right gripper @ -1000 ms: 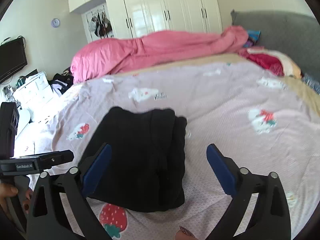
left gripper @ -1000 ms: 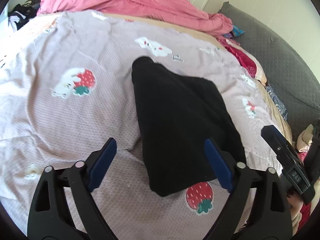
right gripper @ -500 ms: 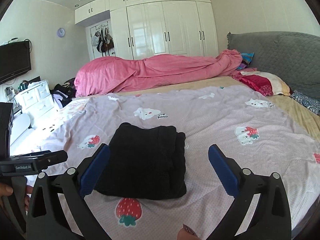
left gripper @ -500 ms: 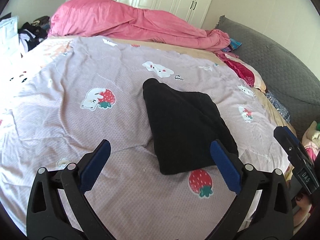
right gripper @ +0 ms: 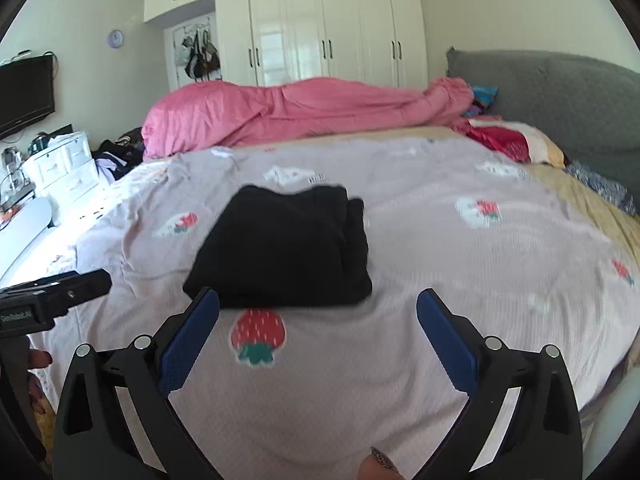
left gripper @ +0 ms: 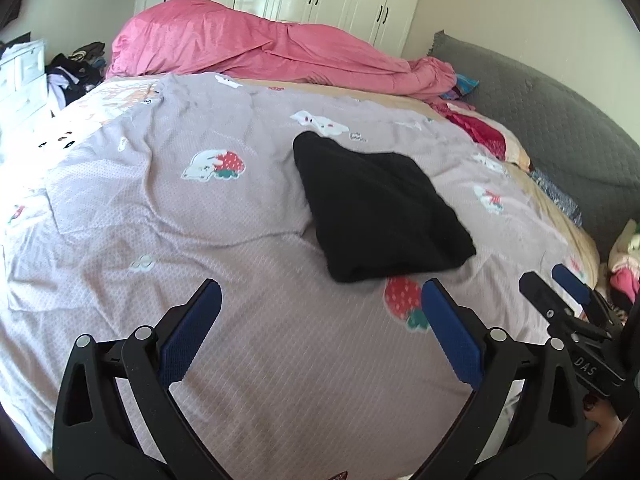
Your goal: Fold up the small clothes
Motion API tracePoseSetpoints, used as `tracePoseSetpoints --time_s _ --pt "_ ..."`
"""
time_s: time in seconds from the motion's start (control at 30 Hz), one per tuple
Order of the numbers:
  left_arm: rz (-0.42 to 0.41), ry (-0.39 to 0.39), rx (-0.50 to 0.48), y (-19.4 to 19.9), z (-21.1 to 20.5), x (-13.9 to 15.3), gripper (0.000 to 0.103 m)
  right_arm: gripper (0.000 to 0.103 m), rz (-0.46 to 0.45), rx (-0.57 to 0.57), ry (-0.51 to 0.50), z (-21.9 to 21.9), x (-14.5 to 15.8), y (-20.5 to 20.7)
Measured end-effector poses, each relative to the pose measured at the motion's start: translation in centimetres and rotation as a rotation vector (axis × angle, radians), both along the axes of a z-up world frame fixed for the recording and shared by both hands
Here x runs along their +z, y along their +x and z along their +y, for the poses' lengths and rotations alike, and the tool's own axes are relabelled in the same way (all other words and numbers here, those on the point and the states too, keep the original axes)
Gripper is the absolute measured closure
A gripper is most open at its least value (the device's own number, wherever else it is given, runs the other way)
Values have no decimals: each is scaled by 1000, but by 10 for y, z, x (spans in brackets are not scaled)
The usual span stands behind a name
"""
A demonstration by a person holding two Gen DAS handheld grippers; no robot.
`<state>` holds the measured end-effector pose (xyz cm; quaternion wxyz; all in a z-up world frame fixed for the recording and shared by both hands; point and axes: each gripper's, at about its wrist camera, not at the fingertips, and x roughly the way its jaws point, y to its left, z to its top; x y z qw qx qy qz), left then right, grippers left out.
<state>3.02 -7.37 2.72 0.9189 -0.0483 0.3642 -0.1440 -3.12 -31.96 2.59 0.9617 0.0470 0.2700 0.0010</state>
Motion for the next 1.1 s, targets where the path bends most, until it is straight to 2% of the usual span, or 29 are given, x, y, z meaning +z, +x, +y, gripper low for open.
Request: tracePoseSetpoints --time_s 0.13,0.27,0.47,1.1 --pt "28 -5 12 -5 5 -13 9 4 62 -35 36 -2 -23 -2" --pt "55 4 23 -8 7 -23 9 4 91 -45 23 -3 -34 -1" --pt "88 7 33 -10 7 -32 9 4 88 -49 17 -4 -36 -4" --pt "94 27 46 -10 7 -31 9 4 104 -38 37 -2 -40 -3"
